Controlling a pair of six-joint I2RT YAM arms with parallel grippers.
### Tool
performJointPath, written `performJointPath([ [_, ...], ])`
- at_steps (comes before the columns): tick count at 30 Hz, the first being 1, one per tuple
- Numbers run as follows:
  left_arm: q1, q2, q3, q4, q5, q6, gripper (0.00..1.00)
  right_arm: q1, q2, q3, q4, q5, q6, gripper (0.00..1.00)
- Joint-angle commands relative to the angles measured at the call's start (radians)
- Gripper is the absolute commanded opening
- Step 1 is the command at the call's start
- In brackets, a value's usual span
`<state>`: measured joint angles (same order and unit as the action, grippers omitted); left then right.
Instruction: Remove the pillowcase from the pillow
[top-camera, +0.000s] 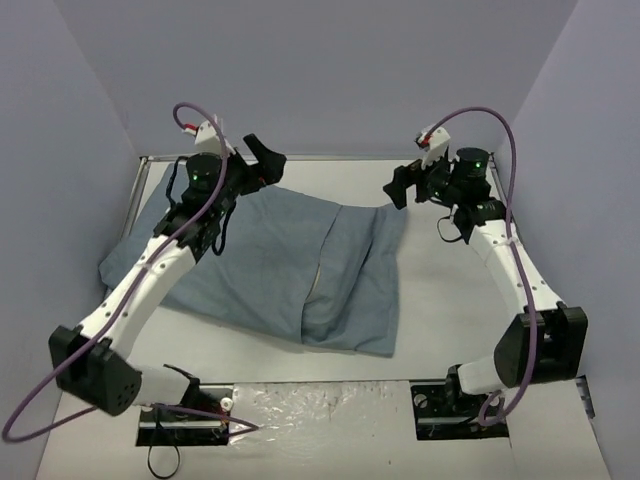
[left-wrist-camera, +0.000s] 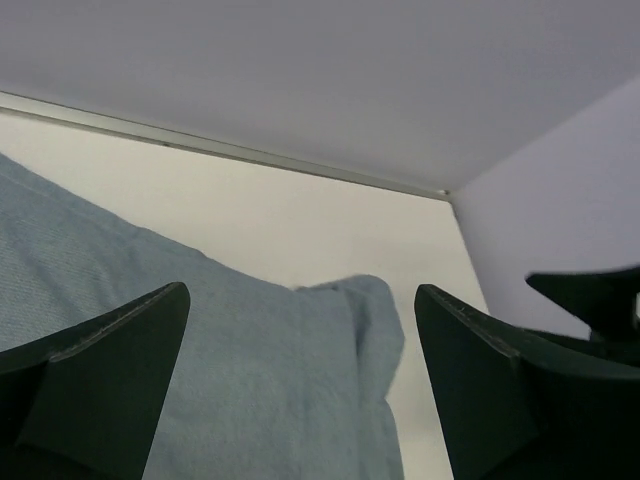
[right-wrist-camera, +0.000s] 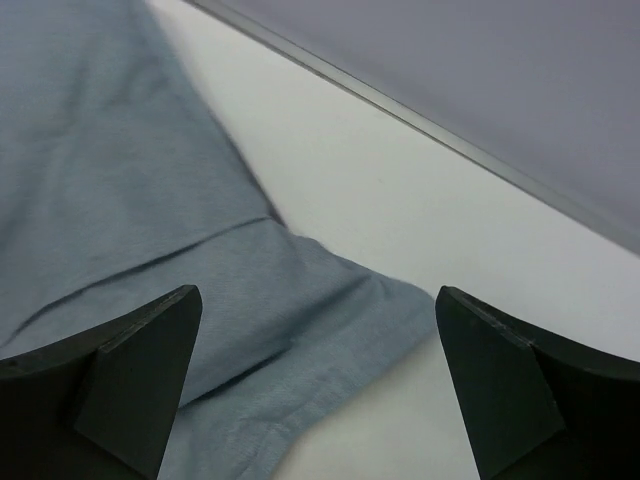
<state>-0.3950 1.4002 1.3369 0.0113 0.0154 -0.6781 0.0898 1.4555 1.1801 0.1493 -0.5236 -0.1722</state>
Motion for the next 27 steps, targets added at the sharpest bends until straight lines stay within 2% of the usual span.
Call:
performJointPath([
  [1,-0.048,-0.111,-0.14,-0.068,0.123,0.04,0.96,0.123,-0.063,0.026,-0.229,-0.291,-0.196,1.0],
  [2,-0.068,-0.125,-0.174,-0.076,0.121,0.04,0.98,0.18,-0.069,0.013,-0.258,-0.214,-0.197,1.0],
  [3,-0.088,-0.135,-0.209,-0.111,0.113,0.052,0.98,0.293,-0.072,-0.003,-0.258,-0.149,-0.182,1.0],
  [4,-0.132,-0.142,-0.215,-0.137,0.1,0.066,0.99,0.338,-0.061,-0.026,-0.248,-0.075,-0.149,1.0],
  [5,-0.158,-0.141,-0.216,-0.161,0.062,0.096,0.99,0.37,-0.044,-0.031,-0.219,0.001,-0.007,1.0],
  [7,-0.214,-0.116,-0.208,-0.22,0.02,0.12,1.0,0.381,0.003,-0.028,-0.202,0.085,0.121,0.97],
  [8,-0.226,-0.104,-0.205,-0.235,0.005,0.127,1.0,0.377,0.012,-0.033,-0.173,0.114,0.245,0.97],
  [10,-0.231,-0.063,-0.212,-0.249,0.001,0.137,0.93,0.369,0.014,-0.056,-0.119,0.164,0.353,0.95],
  [12,-0.235,-0.04,-0.228,-0.234,0.011,0.137,0.9,0.369,0.012,-0.1,-0.076,0.166,0.459,0.95],
  [16,-0.246,-0.009,-0.275,-0.197,0.001,0.129,0.87,0.358,0.049,-0.155,-0.042,0.125,0.517,0.93],
  [20,-0.251,-0.026,-0.324,-0.169,-0.006,0.115,0.87,0.312,0.109,-0.181,-0.04,0.057,0.556,0.85],
  [25,-0.265,-0.063,-0.347,-0.168,-0.006,0.104,0.87,0.314,0.157,-0.195,-0.04,0.019,0.577,0.78],
  [27,-0.272,-0.078,-0.357,-0.172,-0.009,0.104,0.87,0.314,0.183,-0.194,-0.04,0.011,0.577,0.7],
])
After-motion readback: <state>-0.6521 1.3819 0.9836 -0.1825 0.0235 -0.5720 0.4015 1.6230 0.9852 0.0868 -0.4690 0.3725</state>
